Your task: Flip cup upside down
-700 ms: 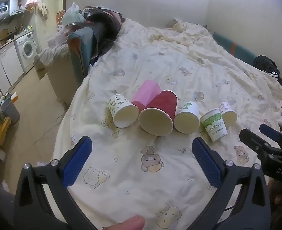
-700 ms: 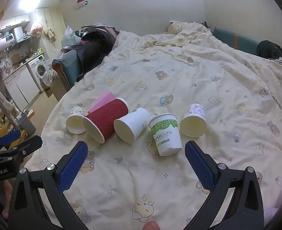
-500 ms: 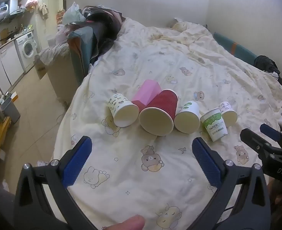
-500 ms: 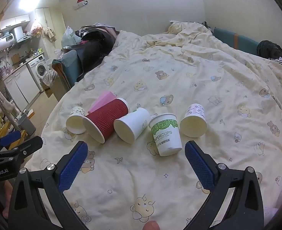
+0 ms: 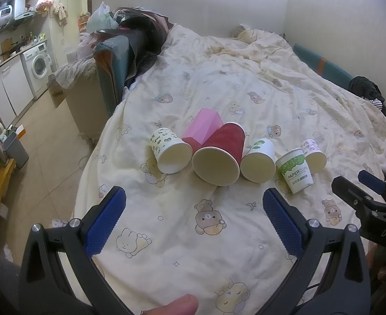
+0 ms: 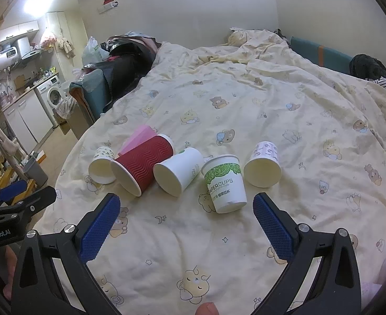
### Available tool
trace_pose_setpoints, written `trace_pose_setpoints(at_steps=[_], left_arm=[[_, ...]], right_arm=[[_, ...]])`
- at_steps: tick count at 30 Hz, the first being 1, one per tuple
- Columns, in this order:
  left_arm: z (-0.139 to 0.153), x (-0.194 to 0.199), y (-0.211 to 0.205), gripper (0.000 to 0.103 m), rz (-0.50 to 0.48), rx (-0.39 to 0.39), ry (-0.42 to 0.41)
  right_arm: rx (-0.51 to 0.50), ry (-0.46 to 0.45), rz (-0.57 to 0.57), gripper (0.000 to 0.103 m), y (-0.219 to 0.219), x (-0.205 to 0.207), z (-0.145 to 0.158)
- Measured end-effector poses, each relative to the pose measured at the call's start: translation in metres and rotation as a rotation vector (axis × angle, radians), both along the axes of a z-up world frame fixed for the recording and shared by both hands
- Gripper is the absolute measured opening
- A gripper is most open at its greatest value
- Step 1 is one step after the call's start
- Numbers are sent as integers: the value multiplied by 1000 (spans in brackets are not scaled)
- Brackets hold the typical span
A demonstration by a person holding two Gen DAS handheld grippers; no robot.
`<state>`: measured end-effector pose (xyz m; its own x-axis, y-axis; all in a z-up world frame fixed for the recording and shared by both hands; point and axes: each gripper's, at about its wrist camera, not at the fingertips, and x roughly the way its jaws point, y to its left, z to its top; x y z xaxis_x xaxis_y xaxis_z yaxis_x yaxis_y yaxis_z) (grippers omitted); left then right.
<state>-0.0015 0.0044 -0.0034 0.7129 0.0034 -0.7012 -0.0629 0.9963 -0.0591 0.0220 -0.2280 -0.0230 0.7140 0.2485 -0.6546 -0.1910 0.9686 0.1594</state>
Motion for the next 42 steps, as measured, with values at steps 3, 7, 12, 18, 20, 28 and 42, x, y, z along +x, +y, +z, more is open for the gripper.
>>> trace_pose_setpoints(at_steps=[3,7,12,18,20,28,42], left_arm=[[1,-2,1,103,1,0,0],[1,-2,1,103,0,0,0],[1,-2,1,103,2,-1,1],[1,-2,1,103,1,0,1],[0,-2,2,103,0,0,2],[-1,-2,3,103,0,1,5],[-2,-1,4,103,1,1,6]], right_arm=[[0,-1,1,103,0,0,0],[-11,-11,3,103,1,-1,2],[-17,-14,2,103,3,-3,4],[-16,-14,3,103,3,-3,4],[-17,-15,3,103,3,-3,4],[-16,-15,2,103,2,-3,4],[-15,-14,2,103,2,-3,3]])
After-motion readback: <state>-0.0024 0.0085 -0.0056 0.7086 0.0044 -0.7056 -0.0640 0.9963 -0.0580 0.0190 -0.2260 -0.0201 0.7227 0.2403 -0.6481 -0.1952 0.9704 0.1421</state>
